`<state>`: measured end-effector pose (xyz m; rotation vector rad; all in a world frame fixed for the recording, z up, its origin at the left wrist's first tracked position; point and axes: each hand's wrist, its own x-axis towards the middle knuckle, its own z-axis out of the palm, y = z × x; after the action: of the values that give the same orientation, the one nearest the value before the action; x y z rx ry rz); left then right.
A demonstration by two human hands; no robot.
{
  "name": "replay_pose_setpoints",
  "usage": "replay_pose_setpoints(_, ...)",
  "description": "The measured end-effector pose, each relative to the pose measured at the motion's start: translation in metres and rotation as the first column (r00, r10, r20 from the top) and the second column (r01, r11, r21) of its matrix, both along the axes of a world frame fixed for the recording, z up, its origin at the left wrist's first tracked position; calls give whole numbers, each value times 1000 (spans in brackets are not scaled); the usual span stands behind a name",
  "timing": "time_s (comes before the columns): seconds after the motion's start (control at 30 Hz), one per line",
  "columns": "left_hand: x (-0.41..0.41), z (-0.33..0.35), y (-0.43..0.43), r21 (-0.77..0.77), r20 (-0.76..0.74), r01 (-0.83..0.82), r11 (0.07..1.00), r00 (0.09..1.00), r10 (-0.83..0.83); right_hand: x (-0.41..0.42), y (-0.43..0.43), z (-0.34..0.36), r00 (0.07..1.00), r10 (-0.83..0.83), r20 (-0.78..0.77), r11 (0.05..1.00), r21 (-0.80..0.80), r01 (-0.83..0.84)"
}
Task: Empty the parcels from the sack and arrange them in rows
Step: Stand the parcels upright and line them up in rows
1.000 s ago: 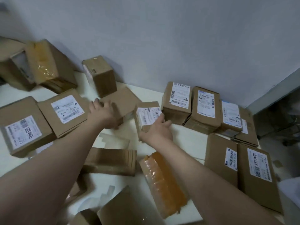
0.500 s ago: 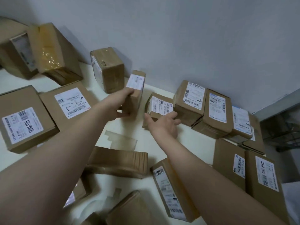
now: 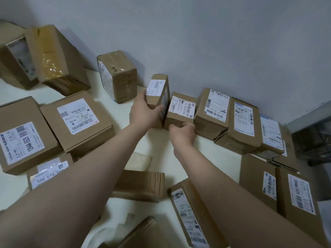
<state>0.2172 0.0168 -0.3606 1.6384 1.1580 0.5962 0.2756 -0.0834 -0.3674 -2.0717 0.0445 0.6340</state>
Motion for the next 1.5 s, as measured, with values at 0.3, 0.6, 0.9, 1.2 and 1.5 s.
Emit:
replay_pose_setpoints(0.3,35,-9,-8,92,-37,90,992,996,-87,21,9,-8,994,29,-102,992,126,-16)
replay_pose_setpoints(0.6,20,-25,9,-257,-50,-311,915,950,308,24,7,-23,991,-4,-137,991,135,22)
replay_pose_setpoints(0.9,12,-27,-7,-210,-59,-104,972,994,94,25,-11,-4,967,207,-150,976,99,-194)
replay_pose_setpoints(1.2,-40,14,-66,-201,-494,582,788,634,-595,6,-109,62,872,462,159,879,-212,-427)
replay_pose_setpoints(1.5,-75,34,-99,-203,-871,821,533,97,-481,-31,-159,68,646,730,-221,457,-545,-703)
